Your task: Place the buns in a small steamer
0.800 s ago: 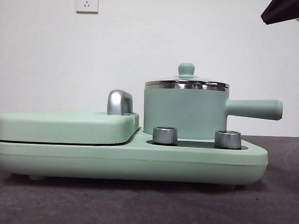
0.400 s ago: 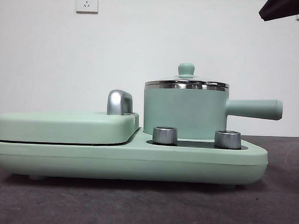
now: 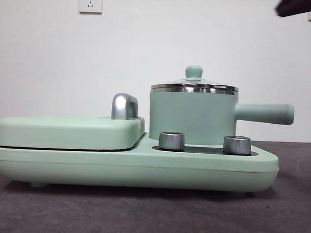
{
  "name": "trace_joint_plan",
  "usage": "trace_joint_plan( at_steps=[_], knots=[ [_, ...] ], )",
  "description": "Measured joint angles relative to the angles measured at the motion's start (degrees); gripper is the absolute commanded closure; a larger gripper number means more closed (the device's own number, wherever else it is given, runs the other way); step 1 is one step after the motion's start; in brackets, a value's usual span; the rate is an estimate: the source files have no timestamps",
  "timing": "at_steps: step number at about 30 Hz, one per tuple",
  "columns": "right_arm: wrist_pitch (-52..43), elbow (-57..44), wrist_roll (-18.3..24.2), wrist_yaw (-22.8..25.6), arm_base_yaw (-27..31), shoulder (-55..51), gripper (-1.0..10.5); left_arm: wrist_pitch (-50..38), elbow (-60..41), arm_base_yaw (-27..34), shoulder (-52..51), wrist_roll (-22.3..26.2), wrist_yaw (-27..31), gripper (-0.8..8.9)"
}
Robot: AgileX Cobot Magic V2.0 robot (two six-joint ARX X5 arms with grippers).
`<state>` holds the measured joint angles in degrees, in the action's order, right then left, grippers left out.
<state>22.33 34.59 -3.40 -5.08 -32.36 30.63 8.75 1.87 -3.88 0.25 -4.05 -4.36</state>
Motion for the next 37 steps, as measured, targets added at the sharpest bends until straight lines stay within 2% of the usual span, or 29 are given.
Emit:
trace_joint_plan(
  at_steps=[4, 7, 11, 14, 22, 37],
  knots=[
    [-4.79, -9.38, 6.69, 4.0, 7.02, -10.25, 9.3, 0.0, 0.0, 0.0, 0.0, 0.0, 0.0, 8.06],
    [-10.21, -18.49, 9.2, 4.7, 13.9, -18.29, 9.3, 0.0, 0.0, 0.0, 0.0, 0.0, 0.0, 8.06],
    [-15.3, -29.66, 9.55, 6.05, 21.53, -28.65, 9.3, -0.02, 0.0, 0.0, 0.0, 0.0, 0.0, 8.06],
    [-17.35, -33.68, 8.96, 6.08, 24.41, -30.42, 9.3, -0.02, 0.0, 0.0, 0.0, 0.0, -0.02, 8.06],
    [-18.8, -33.66, 8.72, 6.82, 27.17, -30.38, 9.3, -0.09, 0.0, 0.0, 0.02, 0.0, 0.0, 8.06],
    [-18.8, -33.66, 8.5, 6.82, 27.17, -30.38, 9.3, -0.11, 0.0, 0.0, 0.02, 0.0, 0.0, 8.06]
  ],
)
